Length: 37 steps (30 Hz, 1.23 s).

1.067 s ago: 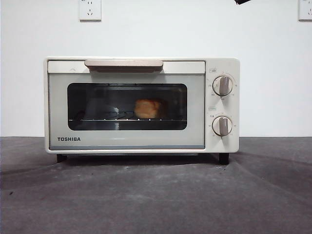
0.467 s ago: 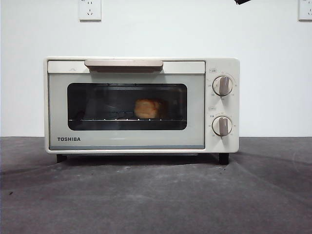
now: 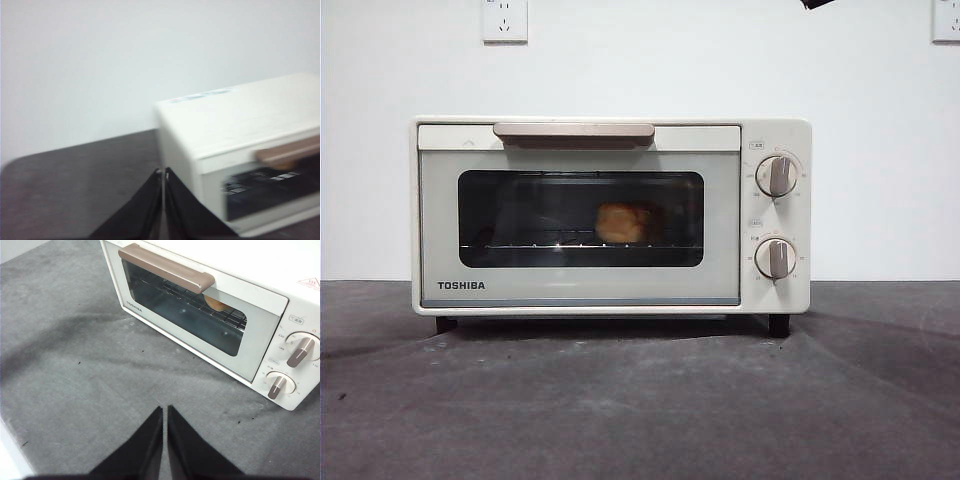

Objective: The left arm flap open the oven, the right arm pick bread and place it into oven, the left arm flap close the oven

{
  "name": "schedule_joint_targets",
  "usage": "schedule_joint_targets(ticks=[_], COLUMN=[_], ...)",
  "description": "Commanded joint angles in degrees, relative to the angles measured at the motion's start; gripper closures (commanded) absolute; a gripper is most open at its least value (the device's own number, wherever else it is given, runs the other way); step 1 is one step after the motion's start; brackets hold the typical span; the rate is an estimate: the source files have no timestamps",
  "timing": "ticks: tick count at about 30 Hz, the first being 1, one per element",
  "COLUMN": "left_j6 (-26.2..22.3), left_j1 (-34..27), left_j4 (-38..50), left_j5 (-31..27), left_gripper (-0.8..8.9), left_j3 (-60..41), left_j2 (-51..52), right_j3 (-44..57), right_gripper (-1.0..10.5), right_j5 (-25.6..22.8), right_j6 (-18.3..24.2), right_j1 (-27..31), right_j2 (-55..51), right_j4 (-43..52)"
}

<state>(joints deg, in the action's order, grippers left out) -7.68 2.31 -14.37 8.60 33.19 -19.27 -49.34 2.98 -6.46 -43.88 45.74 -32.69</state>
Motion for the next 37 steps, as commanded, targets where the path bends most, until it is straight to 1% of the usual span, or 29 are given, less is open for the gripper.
schedule_joint_targets(ticks=[1,6,10,16,19,29,37], left_j6=[-1.27,-1.25,-1.25,-1.25,-1.25,-1.27,-1.22], left_j1=[-0.94,-1.88,-1.99,-1.99,-1.99,-1.97,-1.97], left_j4=[6.43,11.26,10.99,10.58,10.36,3.61,3.67], left_j5=[-2.89,-5.64,-5.88,-5.88,-5.88,-5.90,-5.95], left_gripper=[7.94,7.94,7.94,7.94,7.94,7.94,7.94], left_j3=[-5.25,-14.84,-21.38,-27.91,-29.97,-32.50,-32.50], left_j2=[3.02,8.79,12.94,16.81,17.88,19.08,19.08], right_j3=[-0.59,-0.59,-0.59,-0.59,-0.59,-0.59,-0.59], right_gripper=[9.4,9.4,9.4,9.4,9.4,9.4,9.4], right_j5=[-0.07,-0.07,-0.07,-0.07,-0.07,-0.07,-0.07], right_j6=[-0.57,-0.57,-0.57,-0.57,-0.57,-0.57,-0.57], right_j1=[-0.57,-0.57,-0.57,-0.57,-0.57,-0.57,-0.57], right_j2=[0.22,0.22,0.22,0.22,0.22,0.22,0.22], right_j4=[0.52,0.52,0.52,0.52,0.52,0.52,0.52])
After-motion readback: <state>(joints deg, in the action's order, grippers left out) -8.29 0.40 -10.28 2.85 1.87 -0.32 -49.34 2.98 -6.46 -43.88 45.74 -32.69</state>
